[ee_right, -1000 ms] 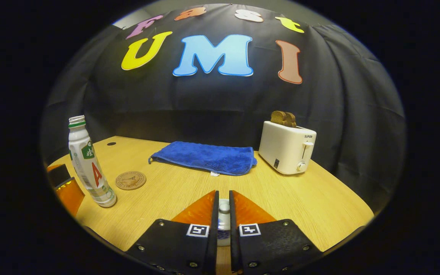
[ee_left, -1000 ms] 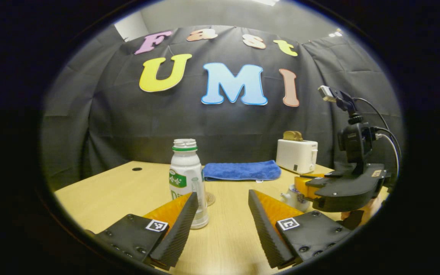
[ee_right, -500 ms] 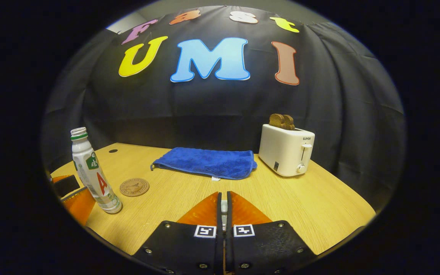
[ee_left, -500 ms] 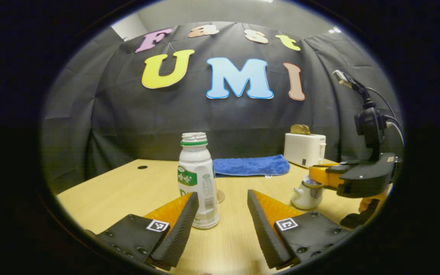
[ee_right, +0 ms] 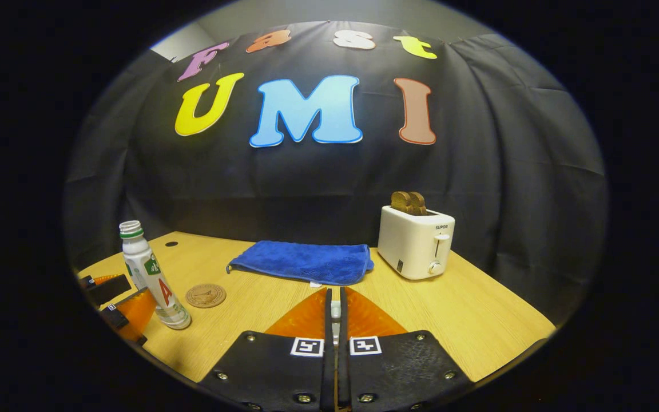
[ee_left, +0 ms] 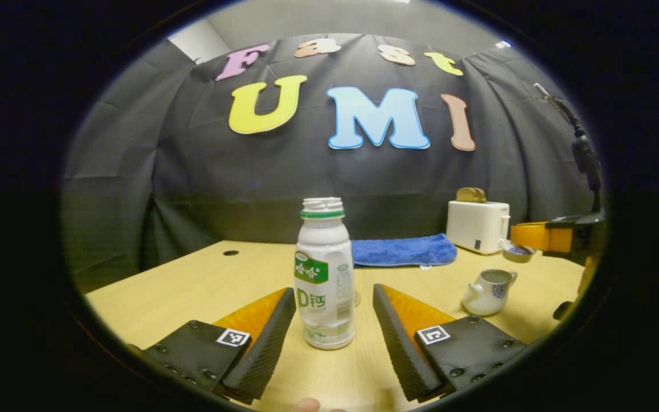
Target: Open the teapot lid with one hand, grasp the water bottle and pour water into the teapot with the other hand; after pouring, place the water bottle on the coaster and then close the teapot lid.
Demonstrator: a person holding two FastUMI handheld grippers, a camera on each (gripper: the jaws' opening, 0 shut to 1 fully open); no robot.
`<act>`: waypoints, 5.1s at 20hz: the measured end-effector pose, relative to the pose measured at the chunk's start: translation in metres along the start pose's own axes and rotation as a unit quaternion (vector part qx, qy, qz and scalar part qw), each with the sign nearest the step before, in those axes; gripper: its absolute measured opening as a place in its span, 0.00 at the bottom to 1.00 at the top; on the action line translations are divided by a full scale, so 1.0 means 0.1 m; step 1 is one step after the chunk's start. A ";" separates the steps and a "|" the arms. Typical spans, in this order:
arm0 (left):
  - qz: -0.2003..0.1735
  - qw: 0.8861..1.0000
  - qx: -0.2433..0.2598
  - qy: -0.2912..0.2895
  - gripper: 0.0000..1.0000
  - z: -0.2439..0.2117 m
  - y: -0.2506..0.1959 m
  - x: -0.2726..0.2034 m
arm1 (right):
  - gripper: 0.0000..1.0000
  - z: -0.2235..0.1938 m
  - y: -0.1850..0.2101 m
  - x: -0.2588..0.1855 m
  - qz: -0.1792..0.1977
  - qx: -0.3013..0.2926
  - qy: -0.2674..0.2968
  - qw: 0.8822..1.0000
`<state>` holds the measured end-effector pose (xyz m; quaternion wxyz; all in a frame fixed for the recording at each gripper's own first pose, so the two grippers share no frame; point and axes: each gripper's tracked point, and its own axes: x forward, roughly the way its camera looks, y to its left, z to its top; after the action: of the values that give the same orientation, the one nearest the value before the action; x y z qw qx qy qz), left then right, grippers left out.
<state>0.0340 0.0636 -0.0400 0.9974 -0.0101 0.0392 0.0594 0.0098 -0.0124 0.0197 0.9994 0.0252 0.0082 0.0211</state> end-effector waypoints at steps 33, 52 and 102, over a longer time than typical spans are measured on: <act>0.005 0.960 0.278 -0.014 0.82 0.33 -0.41 0.60 | 0.02 -0.15 -0.98 -0.26 -0.049 0.050 -0.005 0.998; -0.012 0.789 0.610 -0.070 0.79 0.48 -1.10 0.74 | 0.02 -0.33 -1.41 -0.35 -0.050 0.064 -0.001 0.997; -0.005 0.587 0.798 -0.139 0.84 0.61 -1.33 0.72 | 0.02 -0.51 -1.55 -0.31 -0.043 0.087 0.010 0.995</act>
<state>0.1261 -0.0585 0.0167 0.5990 0.7979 -0.0683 -0.0003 -0.0152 -0.1655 -0.0388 0.9933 0.1117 0.0212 -0.0221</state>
